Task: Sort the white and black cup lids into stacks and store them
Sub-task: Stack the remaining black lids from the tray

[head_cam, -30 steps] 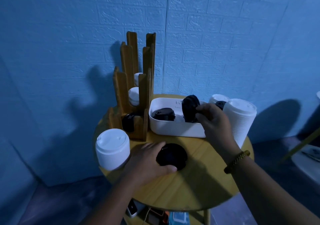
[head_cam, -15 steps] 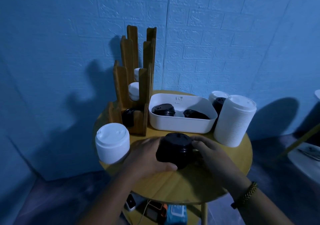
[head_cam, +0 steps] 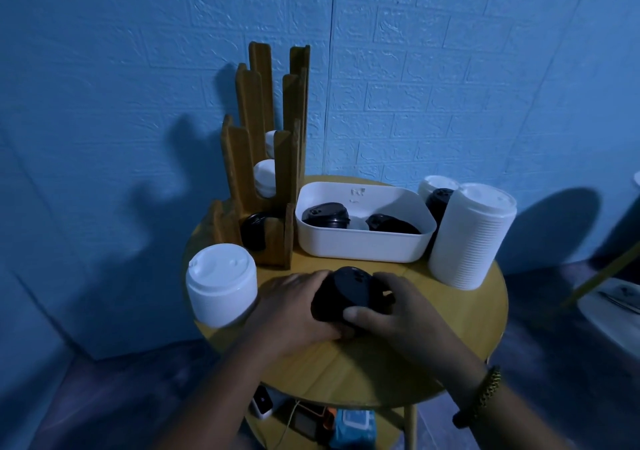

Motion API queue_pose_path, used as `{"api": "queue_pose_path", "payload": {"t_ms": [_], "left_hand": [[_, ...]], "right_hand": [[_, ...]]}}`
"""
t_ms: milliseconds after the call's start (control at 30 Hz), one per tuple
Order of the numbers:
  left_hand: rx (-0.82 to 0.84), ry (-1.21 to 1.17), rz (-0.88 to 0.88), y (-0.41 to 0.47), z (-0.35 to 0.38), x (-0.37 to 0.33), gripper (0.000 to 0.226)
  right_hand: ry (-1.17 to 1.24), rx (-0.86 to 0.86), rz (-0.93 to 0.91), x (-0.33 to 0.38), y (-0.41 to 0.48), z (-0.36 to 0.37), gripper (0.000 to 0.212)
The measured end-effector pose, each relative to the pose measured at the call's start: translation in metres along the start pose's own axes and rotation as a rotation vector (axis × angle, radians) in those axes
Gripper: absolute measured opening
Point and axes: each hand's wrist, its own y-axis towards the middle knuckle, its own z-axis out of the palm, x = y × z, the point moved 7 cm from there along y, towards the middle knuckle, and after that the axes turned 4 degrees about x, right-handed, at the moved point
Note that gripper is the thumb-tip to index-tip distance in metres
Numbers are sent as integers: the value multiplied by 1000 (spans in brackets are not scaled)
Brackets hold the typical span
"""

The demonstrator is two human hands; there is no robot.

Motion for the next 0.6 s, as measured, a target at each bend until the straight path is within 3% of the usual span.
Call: {"api": "queue_pose_path", "payload": {"t_ms": [233,333,433,600], "left_hand": [[-1,-8,3,-3,-1,-1,90],[1,-21,1,-1,0,2,93],[2,-33,-3,0,0,2,93],[-10,-24,-2,-3,-3,-1,92]], "right_hand": [[-7,-218,-21,-20,-4,-29,72],[-172,-294,87,-41,-9,-42,76],[-351,-261,160,-46,-11,-38,75],[-457,-306,-29,-3,-13,-25,70]]}}
